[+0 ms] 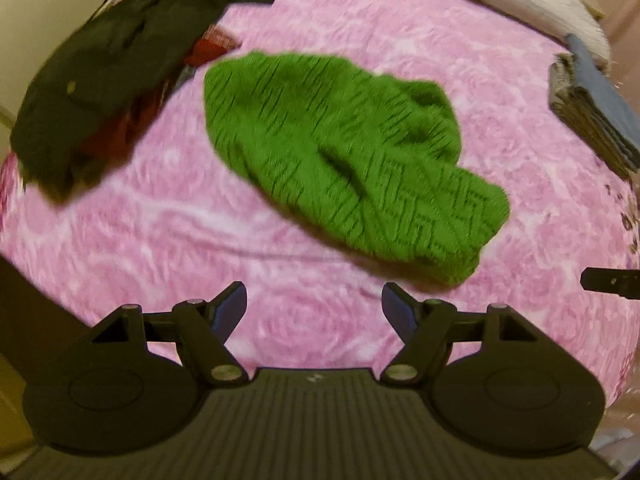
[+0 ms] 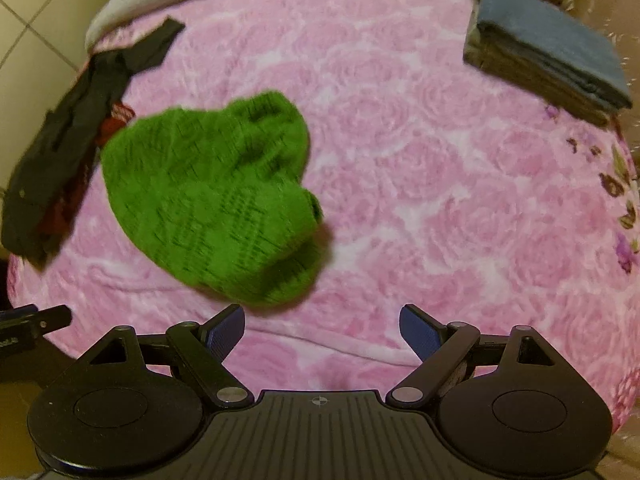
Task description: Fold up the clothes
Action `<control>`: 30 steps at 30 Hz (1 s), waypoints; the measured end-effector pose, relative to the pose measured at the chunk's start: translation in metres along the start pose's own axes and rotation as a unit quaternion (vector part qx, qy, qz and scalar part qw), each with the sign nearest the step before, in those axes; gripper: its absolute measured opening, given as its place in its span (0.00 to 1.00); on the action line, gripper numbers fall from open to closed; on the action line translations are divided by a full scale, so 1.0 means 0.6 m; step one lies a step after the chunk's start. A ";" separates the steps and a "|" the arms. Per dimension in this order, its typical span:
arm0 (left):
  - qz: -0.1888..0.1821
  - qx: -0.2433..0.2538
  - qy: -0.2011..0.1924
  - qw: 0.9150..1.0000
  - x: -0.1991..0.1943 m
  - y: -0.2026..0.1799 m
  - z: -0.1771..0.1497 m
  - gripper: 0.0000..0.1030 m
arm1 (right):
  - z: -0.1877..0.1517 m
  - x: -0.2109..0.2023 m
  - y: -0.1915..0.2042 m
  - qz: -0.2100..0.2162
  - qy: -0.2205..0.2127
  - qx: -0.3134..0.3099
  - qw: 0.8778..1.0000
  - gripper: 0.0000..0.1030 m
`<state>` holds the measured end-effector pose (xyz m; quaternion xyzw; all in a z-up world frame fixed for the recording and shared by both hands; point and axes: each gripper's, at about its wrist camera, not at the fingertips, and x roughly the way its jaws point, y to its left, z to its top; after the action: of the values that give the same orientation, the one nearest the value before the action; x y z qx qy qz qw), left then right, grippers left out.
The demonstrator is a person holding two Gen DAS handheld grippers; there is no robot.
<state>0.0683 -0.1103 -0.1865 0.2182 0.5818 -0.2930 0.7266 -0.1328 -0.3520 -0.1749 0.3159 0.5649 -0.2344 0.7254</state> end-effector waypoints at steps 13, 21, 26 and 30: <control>0.031 0.007 0.031 0.999 0.138 0.090 0.071 0.63 | 0.078 0.152 -0.057 -0.021 0.027 0.032 0.999 0.85; 0.017 0.050 -0.017 0.998 0.206 0.166 0.244 0.59 | 0.163 0.203 -0.043 -0.015 -0.019 0.075 0.997 0.85; 0.001 0.053 -0.050 0.997 0.240 0.215 0.363 0.60 | 0.223 0.230 -0.021 0.004 -0.046 0.108 0.993 0.85; -0.020 0.047 -0.052 0.997 0.291 0.240 0.437 0.62 | 0.273 0.261 -0.002 0.010 -0.065 0.109 0.992 0.85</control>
<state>0.3807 -0.2074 -0.3000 0.2251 0.5331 -0.3451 0.7390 0.0158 -0.4685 -0.3004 0.3827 0.4844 -0.3080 0.7240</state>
